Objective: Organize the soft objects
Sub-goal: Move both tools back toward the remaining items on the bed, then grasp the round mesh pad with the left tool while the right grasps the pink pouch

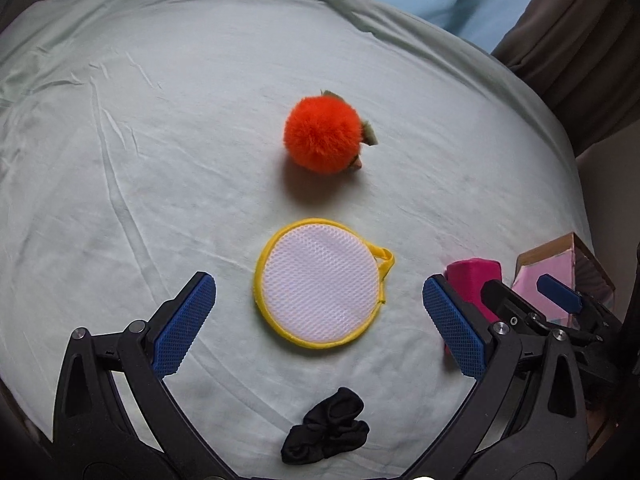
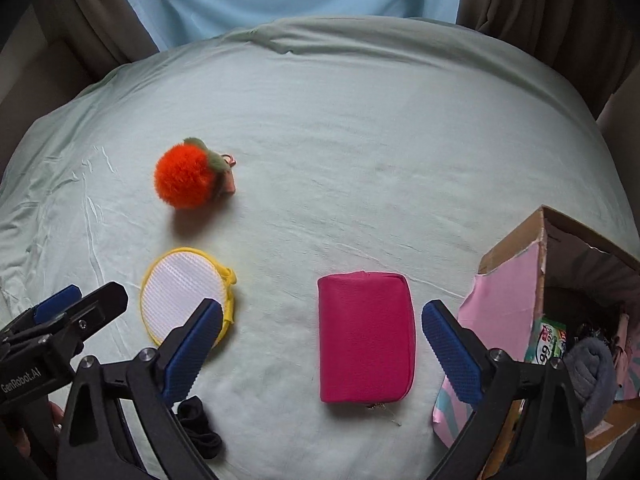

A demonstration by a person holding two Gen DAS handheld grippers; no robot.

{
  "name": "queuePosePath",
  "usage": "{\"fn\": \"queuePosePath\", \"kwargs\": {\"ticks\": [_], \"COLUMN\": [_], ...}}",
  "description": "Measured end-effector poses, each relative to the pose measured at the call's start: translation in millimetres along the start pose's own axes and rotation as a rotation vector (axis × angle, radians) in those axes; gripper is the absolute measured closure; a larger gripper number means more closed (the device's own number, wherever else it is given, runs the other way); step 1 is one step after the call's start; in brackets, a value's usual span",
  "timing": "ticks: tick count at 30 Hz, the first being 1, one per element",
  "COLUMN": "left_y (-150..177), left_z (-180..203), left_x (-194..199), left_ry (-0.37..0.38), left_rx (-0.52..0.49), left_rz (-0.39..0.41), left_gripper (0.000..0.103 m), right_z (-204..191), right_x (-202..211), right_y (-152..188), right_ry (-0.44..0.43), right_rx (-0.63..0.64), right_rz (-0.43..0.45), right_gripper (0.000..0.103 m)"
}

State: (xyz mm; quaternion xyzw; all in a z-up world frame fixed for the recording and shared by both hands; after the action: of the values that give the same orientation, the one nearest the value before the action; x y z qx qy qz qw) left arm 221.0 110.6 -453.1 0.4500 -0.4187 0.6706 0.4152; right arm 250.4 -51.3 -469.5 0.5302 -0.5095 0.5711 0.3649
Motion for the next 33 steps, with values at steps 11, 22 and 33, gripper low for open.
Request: {"fn": "queuePosePath", "kwargs": {"ticks": [11, 22, 33], "left_y": [-1.9, -3.9, -5.9], "left_z": [12.9, 13.5, -5.3], "left_x": [-49.1, -95.6, -103.3], "left_ry": [-0.057, -0.130, -0.114], "left_rx": [-0.013, -0.046, -0.009], "left_rz": [-0.041, -0.095, -0.115], "left_gripper": [0.000, 0.000, 0.018], "right_z": [10.8, 21.7, 15.6], "right_x": [-44.3, -82.5, -83.8], "right_y": [0.0, 5.6, 8.7], "right_ry": [0.090, 0.093, 0.081], "right_rx": [0.093, 0.061, 0.064], "right_rz": [-0.077, -0.165, -0.152], "right_gripper": [0.004, 0.022, 0.043]}}
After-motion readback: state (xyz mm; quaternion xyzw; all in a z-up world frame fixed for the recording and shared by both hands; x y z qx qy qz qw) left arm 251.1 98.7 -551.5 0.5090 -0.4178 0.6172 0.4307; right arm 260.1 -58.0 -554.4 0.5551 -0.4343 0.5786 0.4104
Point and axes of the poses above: each gripper's, at about its wrist camera, not at the fingertips, and x roughly against the way its jaws point, z to its right, y to its underside, the point moved 5 cm from there along -x, roughly the way its jaws point, and after that the axes turned 12 degrees about -z, right-handed, at the moved point
